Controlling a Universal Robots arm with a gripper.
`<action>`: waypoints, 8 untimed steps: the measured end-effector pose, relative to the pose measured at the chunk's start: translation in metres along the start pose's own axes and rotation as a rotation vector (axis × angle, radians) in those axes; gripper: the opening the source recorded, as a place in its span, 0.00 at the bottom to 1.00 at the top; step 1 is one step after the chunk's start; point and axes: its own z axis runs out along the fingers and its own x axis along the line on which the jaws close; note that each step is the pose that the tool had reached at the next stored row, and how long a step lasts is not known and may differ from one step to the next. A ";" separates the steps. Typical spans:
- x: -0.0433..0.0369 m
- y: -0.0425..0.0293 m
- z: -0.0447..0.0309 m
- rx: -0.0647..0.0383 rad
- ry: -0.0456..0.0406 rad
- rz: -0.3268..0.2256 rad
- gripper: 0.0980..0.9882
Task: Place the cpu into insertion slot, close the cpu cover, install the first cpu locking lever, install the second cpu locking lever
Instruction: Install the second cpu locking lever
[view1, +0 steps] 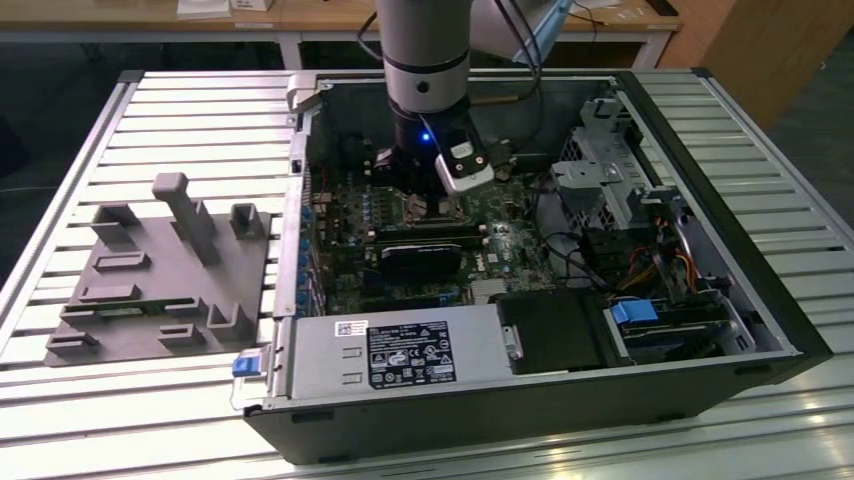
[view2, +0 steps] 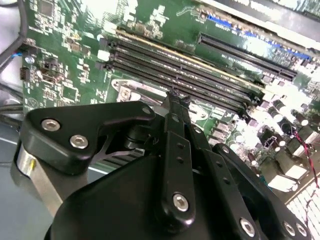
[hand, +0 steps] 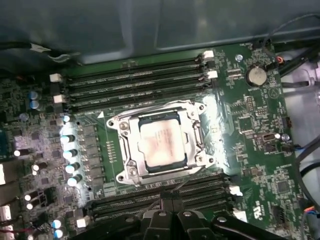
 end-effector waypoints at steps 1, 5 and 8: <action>0.0013 -0.0003 0.0002 -0.004 0.0008 0.000 0.00; 0.0050 -0.0033 0.0013 -0.025 0.0048 0.001 0.00; 0.0064 -0.0070 0.0021 -0.043 0.0085 0.002 0.00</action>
